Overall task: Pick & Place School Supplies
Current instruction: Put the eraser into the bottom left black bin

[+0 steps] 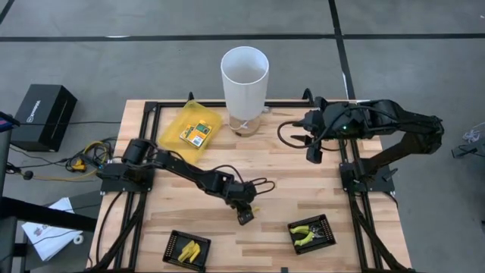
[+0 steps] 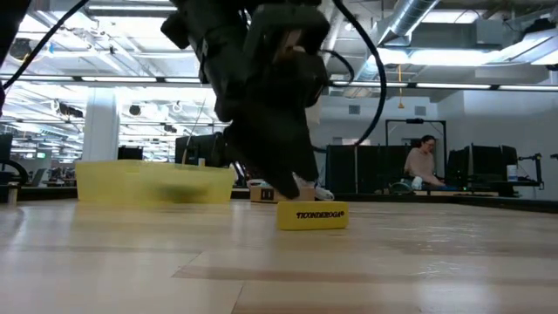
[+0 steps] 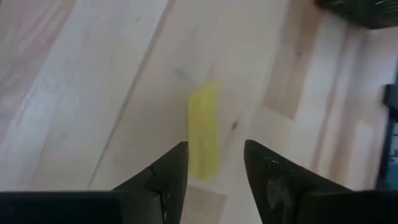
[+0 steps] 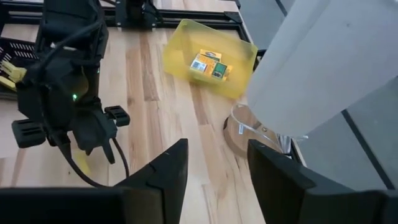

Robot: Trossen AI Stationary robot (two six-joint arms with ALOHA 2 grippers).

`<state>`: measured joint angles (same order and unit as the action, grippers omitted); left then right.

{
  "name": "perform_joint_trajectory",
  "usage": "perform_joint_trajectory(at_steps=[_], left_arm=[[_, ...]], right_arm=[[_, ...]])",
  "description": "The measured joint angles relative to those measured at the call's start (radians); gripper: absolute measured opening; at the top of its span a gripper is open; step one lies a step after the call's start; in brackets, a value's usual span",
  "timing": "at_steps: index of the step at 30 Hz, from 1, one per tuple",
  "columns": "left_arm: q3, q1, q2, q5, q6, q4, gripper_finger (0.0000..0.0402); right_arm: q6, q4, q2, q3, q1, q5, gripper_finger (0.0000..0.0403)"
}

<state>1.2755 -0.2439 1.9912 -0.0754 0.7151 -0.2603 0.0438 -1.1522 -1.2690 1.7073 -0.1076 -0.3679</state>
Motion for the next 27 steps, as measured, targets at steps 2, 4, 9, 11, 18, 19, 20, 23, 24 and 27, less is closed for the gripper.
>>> perform_joint_trajectory(at_steps=[2,4,9,11,18,19,20,23,24,27], left_arm=[[0.000,0.000,0.018,-0.004,0.000,0.002,0.0154],[0.000,-0.002,0.033,-0.013,0.001,0.005,0.0154],[0.000,-0.003,0.037,0.004,-0.003,0.011,0.0154],[0.000,0.001,0.037,0.022,-0.003,0.009,0.0154],[0.003,0.008,0.077,0.012,-0.001,0.048,0.0122],[0.004,0.006,0.089,0.010,0.000,0.055,0.0117],[0.004,0.005,0.096,0.008,0.000,0.067,0.0111],[0.004,0.004,0.110,0.002,-0.002,0.080,0.0101],[0.004,0.004,0.112,-0.002,-0.003,0.080,0.0097],[0.004,0.011,0.121,-0.009,-0.003,0.079,0.0062]], right_arm=[[0.001,0.000,0.000,0.000,0.006,0.000,0.0155],[0.000,0.000,0.000,0.000,0.012,0.000,0.0154],[0.000,0.000,0.000,0.000,0.028,0.001,0.0154],[-0.001,0.000,0.000,0.000,0.034,0.001,0.0154],[-0.002,0.004,0.000,0.000,0.040,0.002,0.0154],[-0.002,0.004,-0.001,0.000,0.040,0.002,0.0154],[-0.002,0.004,-0.001,0.000,0.040,0.002,0.0154],[-0.002,0.003,-0.001,0.000,0.040,0.003,0.0154],[-0.002,0.003,-0.001,0.000,0.040,0.002,0.0154],[-0.002,0.003,-0.001,0.000,0.040,0.002,0.0154]])
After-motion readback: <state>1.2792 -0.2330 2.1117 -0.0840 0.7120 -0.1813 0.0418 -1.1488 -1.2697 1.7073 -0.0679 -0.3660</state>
